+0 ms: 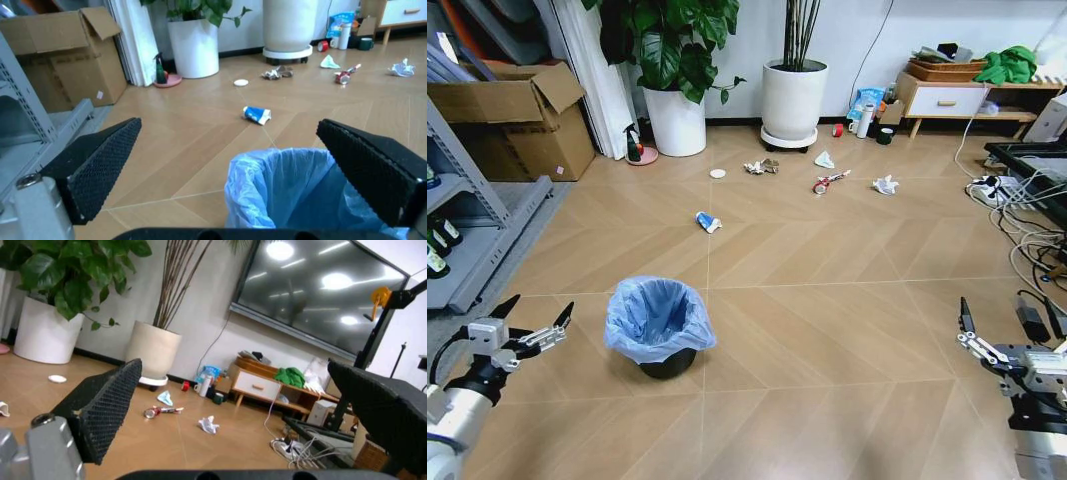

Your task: Pick up the trash bin and place the garbage on the floor into it.

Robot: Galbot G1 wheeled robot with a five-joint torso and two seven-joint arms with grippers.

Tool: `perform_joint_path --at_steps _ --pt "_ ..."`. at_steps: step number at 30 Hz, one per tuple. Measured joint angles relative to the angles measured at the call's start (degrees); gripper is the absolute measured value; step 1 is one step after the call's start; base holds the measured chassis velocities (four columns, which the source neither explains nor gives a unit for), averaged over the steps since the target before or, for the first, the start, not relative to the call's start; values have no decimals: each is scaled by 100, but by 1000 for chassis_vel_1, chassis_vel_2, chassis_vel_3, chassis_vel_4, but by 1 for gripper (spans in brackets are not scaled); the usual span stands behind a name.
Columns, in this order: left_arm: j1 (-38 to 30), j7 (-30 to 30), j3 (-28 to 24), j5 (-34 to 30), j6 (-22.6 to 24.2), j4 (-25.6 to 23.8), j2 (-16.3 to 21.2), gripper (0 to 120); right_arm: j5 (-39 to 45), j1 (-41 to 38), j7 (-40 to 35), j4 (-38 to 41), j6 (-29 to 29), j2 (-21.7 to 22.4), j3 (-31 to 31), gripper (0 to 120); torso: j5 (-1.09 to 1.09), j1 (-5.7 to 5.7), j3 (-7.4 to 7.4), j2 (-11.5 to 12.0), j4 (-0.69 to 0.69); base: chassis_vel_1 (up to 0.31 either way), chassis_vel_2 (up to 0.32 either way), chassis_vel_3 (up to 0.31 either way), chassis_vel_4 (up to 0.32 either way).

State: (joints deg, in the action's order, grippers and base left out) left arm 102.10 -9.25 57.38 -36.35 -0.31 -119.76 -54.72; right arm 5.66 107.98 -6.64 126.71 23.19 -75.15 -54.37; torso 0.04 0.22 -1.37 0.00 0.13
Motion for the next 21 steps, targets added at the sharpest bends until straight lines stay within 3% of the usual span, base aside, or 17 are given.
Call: perform_joint_path --at_steps 12,21 --pt "-12 -18 -14 -3 27 49 0 100 -91 30 43 -22 59 -103 57 100 0 0 0 0 0 0 0 0 0" --pt "-303 120 -291 -262 670 210 283 100 -84 18 46 3 61 -104 64 100 0 0 0 0 1 0 0 0 0"
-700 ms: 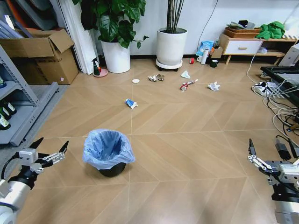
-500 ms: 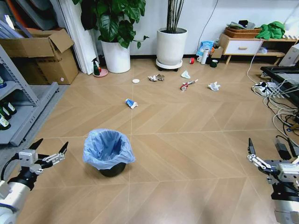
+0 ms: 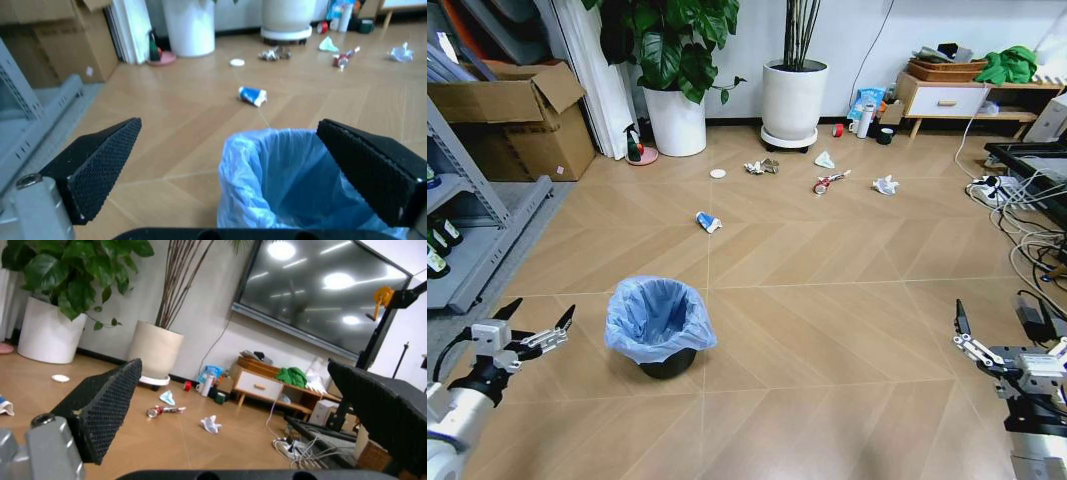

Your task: Pick up the trash bin and place the garbage on the floor into it.

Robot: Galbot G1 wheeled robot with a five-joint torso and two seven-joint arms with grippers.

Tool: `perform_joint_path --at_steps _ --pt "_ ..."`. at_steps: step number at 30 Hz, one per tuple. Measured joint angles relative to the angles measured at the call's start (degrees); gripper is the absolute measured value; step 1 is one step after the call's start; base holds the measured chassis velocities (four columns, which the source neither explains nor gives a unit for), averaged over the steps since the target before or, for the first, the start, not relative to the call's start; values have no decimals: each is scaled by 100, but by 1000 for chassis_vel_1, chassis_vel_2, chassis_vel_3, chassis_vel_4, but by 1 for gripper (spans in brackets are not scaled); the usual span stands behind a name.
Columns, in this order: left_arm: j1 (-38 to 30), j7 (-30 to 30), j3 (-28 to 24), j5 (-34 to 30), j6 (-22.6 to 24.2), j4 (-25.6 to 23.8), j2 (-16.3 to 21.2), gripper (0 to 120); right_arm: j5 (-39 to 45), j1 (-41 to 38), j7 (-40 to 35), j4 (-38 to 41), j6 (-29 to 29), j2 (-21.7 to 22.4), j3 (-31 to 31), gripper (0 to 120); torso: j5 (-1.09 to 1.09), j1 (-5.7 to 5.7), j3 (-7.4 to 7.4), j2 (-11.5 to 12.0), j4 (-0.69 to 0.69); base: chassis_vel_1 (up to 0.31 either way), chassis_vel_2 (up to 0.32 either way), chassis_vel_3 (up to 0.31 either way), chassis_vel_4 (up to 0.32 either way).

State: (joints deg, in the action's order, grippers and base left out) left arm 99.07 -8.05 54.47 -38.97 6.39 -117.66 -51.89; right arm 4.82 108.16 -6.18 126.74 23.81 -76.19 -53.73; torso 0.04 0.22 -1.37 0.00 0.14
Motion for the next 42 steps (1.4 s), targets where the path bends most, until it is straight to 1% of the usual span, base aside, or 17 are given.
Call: perform_joint_path --at_steps 3,5,7,11,16,19,20,22,23,25,28,29,32,33,37,38,42 --pt "-167 193 -217 -263 343 79 78 100 10 -101 -2 -45 -82 75 98 100 1 0 0 0 -1 0 0 0 0" --pt "-221 233 -272 -310 396 107 88 100 12 -119 -5 -60 -99 87 121 100 -1 0 0 0 -3 0 0 0 0" --pt "-549 366 -512 -481 543 283 126 100 9 -142 -13 -131 -115 97 159 100 3 0 0 0 -1 0 0 0 0" --pt "-866 434 -713 -598 641 508 141 100 1 -177 -17 -230 -114 102 205 100 -1 0 0 0 2 0 0 0 0" --pt "-1057 460 -868 -671 713 757 146 100 -11 -228 -18 -320 -121 142 293 100 0 0 -1 0 -2 0 0 0 0" --pt "-1409 461 -1250 -711 794 1161 162 100 -34 -233 -20 -417 -119 154 328 100 0 0 0 0 -1 0 0 0 0" --pt "-1409 461 -1250 -711 794 1161 162 100 -34 -233 -20 -417 -119 154 328 100 0 0 0 0 -1 0 0 0 0" --pt "-1722 461 -1620 -744 819 1467 147 99 -60 -225 -20 -438 -112 122 337 100 0 0 0 0 -1 0 0 0 0" --pt "-1722 461 -1620 -744 819 1467 147 99 -60 -225 -20 -438 -112 122 337 100 0 0 0 0 -1 0 0 0 0" --pt "-2020 457 -1976 -735 825 1731 131 99 -96 -218 -21 -457 -101 66 352 100 2 0 0 0 -1 0 0 0 0" --pt "-2594 447 -2448 -736 826 2142 94 100 -162 -212 -22 -485 -83 -28 387 100 -1 0 0 0 0 0 0 0 0" --pt "-2594 447 -2448 -736 826 2142 94 100 -162 -212 -22 -485 -83 -28 387 100 -1 0 0 0 0 0 0 0 0" --pt "-3043 423 -2737 -739 826 2500 48 100 -207 -195 -22 -485 -77 -107 398 100 0 0 -1 0 0 0 0 0 0" --pt "-3043 423 -2737 -739 826 2500 48 100 -207 -195 -22 -485 -77 -107 398 100 0 0 -1 0 0 0 0 0 0" --pt "-3456 349 -2996 -772 819 2930 9 99 -260 -162 -22 -478 -72 -197 399 100 1 0 -1 0 0 0 0 0 0" --pt "-3456 349 -2996 -772 819 2930 9 99 -260 -162 -22 -478 -72 -197 399 100 1 0 -1 0 0 0 0 0 0" --pt "-3755 282 -3287 -871 835 3357 96 97 -312 -124 -17 -420 -68 -275 402 100 1 0 -1 0 -1 0 0 0 0"
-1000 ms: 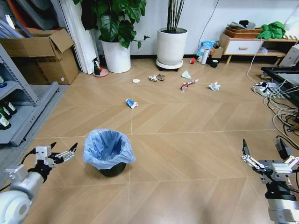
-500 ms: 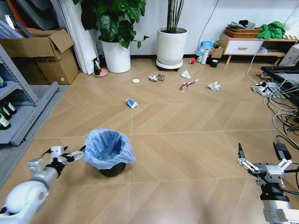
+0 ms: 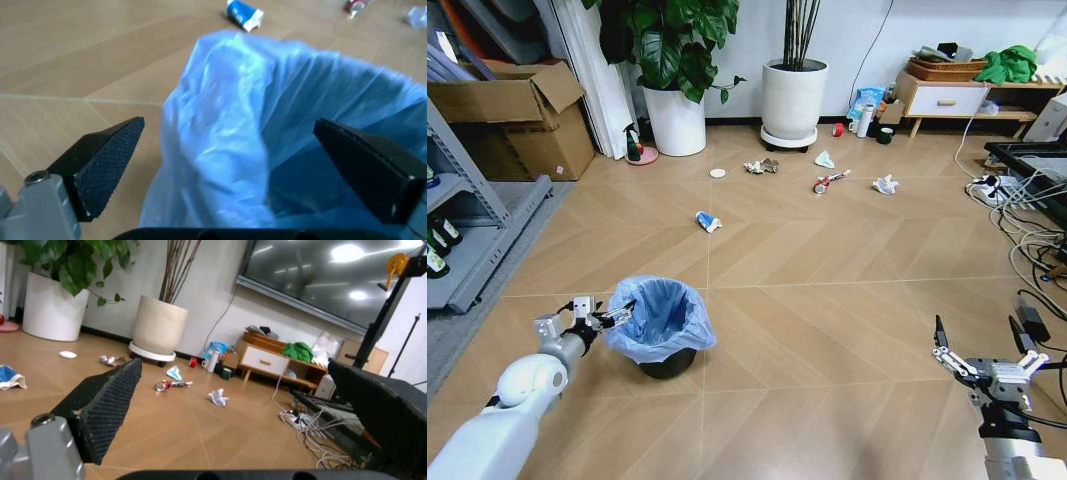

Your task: Pick up the trash bin and place the garbage on the floor into it.

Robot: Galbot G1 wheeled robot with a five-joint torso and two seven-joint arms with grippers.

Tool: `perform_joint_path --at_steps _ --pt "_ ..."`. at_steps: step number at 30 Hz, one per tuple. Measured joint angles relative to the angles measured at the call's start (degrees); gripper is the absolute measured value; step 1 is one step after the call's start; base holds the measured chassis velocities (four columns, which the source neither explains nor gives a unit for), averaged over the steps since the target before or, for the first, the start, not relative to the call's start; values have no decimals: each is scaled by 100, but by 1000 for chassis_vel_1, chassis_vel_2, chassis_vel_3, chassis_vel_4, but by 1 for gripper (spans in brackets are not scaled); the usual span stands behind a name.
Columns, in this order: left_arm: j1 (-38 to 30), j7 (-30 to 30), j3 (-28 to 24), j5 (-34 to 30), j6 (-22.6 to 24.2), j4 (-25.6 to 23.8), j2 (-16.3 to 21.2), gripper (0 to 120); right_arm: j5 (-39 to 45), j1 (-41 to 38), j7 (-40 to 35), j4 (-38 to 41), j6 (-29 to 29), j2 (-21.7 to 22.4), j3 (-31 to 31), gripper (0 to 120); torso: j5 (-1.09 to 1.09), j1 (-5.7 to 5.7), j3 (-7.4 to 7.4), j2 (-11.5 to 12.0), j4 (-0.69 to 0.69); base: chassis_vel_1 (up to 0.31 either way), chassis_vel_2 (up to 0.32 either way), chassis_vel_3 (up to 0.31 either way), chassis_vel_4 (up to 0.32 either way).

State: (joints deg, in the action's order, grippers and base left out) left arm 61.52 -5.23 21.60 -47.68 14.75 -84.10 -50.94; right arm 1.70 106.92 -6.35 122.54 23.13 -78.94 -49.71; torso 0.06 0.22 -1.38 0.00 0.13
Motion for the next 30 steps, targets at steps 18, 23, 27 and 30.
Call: perform_joint_path --at_steps 18,23,27,30 --pt "-305 -318 -311 -39 124 592 323 79 -132 14 15 66 6 -167 105 100 0 0 1 0 0 0 0 0 0" --pt "-181 -421 -232 -121 200 399 443 61 -159 -11 18 76 -19 -190 159 100 -2 0 1 0 0 0 0 0 0" --pt "-76 -503 -170 -147 274 263 532 45 -179 -22 21 88 -30 -205 183 100 -1 0 1 0 0 0 0 0 0" --pt "-1 -556 -120 -146 297 218 571 31 -183 -14 23 113 -31 -208 183 100 -1 0 0 0 0 0 0 0 0"
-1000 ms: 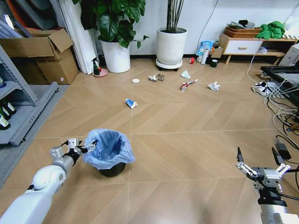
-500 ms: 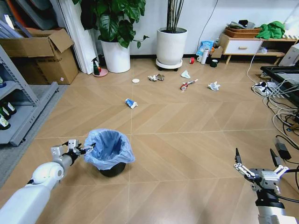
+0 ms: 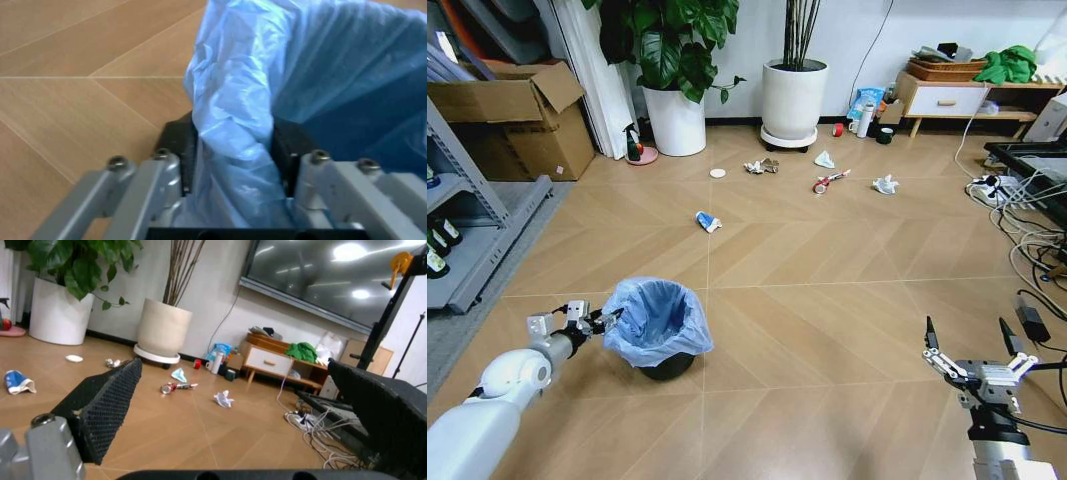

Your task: Pick up the trash bin and place the garbage on the floor into it.

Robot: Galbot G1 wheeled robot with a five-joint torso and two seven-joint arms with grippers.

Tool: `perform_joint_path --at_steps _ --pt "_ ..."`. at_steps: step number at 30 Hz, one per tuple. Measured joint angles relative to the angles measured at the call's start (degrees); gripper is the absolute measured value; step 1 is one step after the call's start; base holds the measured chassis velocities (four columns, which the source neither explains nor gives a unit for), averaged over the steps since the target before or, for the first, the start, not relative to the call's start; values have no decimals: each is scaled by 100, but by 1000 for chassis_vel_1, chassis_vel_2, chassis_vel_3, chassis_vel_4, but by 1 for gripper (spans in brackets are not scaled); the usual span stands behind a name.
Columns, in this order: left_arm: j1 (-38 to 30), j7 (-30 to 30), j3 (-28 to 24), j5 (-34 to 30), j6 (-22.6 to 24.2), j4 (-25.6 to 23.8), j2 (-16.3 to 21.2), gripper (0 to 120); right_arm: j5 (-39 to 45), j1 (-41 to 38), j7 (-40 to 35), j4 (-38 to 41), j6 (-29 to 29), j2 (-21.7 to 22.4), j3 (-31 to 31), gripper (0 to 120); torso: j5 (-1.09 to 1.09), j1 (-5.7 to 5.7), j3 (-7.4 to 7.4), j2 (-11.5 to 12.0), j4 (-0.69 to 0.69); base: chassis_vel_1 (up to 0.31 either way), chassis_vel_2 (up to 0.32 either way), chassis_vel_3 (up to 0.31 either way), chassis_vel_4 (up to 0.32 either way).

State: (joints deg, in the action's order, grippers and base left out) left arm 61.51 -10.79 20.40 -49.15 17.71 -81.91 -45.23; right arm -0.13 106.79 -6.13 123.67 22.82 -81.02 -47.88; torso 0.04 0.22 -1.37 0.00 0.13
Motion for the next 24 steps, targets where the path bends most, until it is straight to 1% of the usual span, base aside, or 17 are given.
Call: perform_joint_path --at_steps 1,4,5,8,10,13,15,19,21,22,24 --pt "0 0 0 0 0 0 0 31 0 0 0 0 0 0 0 100 0 0 0 0 0 0 0 0 0" --pt "95 -81 50 -15 43 -114 41 17 -2 16 1 25 0 2 -9 100 0 0 0 0 0 0 0 0 0" --pt "95 -81 50 -15 43 -114 41 17 -2 16 1 25 0 2 -9 100 0 0 0 0 0 0 0 0 0" --pt "262 -162 132 -43 86 -285 59 2 -5 27 2 54 0 6 -16 100 -1 0 0 0 0 0 0 0 0" --pt "325 -169 171 -48 96 -344 58 0 -5 31 2 58 0 7 -17 100 0 0 0 0 0 0 0 0 0" --pt "490 -131 345 -61 101 -501 39 0 -8 34 2 62 9 10 -12 100 0 0 0 0 0 0 0 0 0" --pt "516 -121 372 -63 101 -524 37 0 -10 34 2 62 11 11 -9 100 0 0 0 0 0 0 0 0 0" --pt "766 20 697 -94 98 -779 -2 0 -19 28 -1 62 17 15 19 100 0 0 0 0 0 0 0 0 0" --pt "800 31 750 -98 98 -819 -10 0 -28 29 -7 61 20 11 26 100 0 0 0 0 0 0 0 0 0" --pt "945 56 958 -107 91 -985 -48 0 -76 48 -34 46 21 -2 45 100 1 0 0 0 1 0 0 0 0" --pt "1117 103 1194 -131 76 -1152 -87 0 -156 65 -108 -12 27 -21 63 100 0 0 0 0 1 0 0 0 0"
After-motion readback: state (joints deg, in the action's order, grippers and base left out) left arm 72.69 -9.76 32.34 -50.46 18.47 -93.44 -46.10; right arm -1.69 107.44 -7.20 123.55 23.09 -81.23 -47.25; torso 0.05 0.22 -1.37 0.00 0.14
